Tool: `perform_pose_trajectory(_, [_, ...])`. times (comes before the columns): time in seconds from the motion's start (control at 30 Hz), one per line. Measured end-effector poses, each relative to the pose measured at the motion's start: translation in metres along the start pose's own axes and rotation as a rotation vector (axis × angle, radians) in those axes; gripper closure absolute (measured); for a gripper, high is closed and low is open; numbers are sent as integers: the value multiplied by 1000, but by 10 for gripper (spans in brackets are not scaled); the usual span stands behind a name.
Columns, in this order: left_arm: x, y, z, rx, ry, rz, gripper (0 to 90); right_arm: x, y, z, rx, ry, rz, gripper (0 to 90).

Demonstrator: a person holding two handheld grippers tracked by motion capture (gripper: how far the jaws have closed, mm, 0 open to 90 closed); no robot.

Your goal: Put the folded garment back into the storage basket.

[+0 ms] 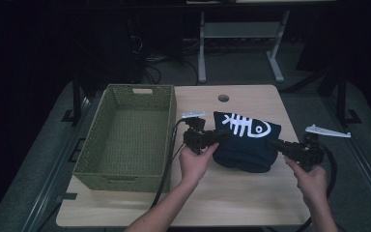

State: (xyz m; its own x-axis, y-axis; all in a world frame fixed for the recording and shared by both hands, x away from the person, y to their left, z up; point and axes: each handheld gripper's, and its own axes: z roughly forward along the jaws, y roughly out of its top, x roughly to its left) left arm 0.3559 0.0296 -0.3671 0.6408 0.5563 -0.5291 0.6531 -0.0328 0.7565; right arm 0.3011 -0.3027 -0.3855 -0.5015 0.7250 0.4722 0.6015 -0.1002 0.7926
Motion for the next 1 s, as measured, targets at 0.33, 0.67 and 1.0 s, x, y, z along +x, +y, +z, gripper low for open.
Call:
perform_pose_trajectory(0.33, [5,19,-26,-16,-3,6,736,15,18,13,-2,61,31,744])
perform_pose_trajectory(0.67, [16,26,-43,-30,-12,-7,736,33,34,27,29,56,-21,744])
perform_pose_trajectory(1.0, [22,33,-64,-40,-14,-22,734,44,42,39,32,91,-16,744])
